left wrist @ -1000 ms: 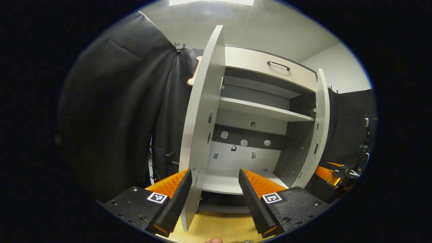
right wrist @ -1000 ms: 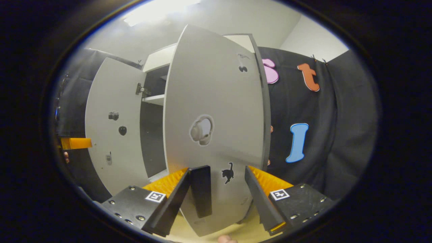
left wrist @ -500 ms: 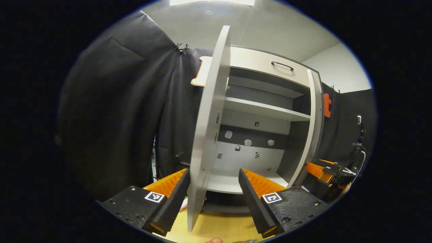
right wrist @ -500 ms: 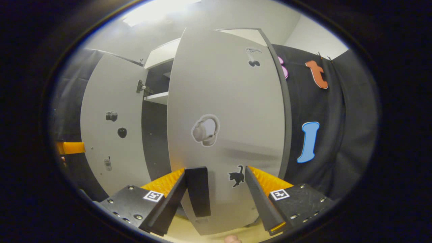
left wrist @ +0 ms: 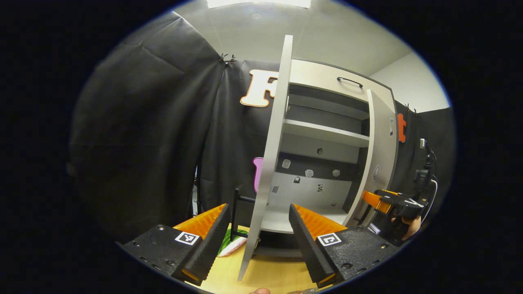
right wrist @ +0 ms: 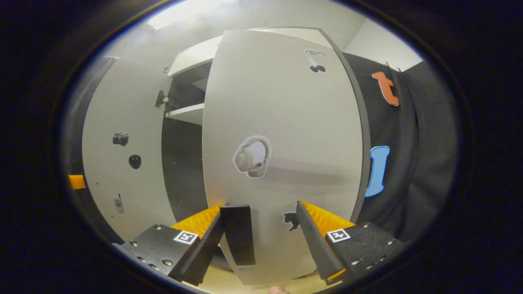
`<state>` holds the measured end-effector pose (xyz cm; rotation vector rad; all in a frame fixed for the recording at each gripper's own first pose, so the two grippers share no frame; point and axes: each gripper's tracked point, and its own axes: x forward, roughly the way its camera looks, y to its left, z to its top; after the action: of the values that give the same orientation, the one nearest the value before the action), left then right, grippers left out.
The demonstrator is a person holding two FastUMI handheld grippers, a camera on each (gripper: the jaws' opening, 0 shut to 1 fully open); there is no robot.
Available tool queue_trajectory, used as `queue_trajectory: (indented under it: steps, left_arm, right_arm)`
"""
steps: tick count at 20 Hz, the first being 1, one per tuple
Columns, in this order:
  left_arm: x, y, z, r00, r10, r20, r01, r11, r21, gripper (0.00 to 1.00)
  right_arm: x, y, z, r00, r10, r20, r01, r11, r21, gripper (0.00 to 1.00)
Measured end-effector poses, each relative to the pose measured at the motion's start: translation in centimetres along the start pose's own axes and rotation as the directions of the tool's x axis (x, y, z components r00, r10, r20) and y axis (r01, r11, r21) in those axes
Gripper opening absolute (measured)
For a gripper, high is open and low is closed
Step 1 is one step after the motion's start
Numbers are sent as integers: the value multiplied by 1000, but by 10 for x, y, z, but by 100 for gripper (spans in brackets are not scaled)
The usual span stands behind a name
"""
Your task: Grasp the bottle in the cabinet with the left hand and place it on the coaster, then close the right door with the right hand and the left door with the left hand.
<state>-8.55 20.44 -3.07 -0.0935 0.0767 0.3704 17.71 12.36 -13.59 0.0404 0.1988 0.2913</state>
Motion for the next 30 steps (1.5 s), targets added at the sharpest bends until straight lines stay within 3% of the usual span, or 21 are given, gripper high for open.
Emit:
queue_trajectory:
  steps: [2,3,9,10,12,30]
  left_arm:
    - [0,3,1,1000,2,10,-2,1000,4,95]
    - [0,5,1,1000,2,12,-2,1000,8,84]
    - [3,9,2,1000,9,23,-11,996,84,84]
    - [3,8,3,1000,5,29,-8,996,91,95]
    - [5,7,3,999,-7,34,4,996,91,89]
    - [7,26,9,997,-40,61,37,998,44,89]
  right_arm:
    - [3,1,-2,1000,-3,-5,3,1000,10,97]
    - [7,3,-2,1000,-2,-6,2,1000,17,99]
    - [29,6,-2,1000,-19,-4,19,999,37,97]
    - [32,6,-2,1000,-22,-3,22,999,41,97]
    - [38,7,-3,1000,-29,-2,29,998,50,97]
    - [53,7,-4,987,-155,42,156,988,-8,99]
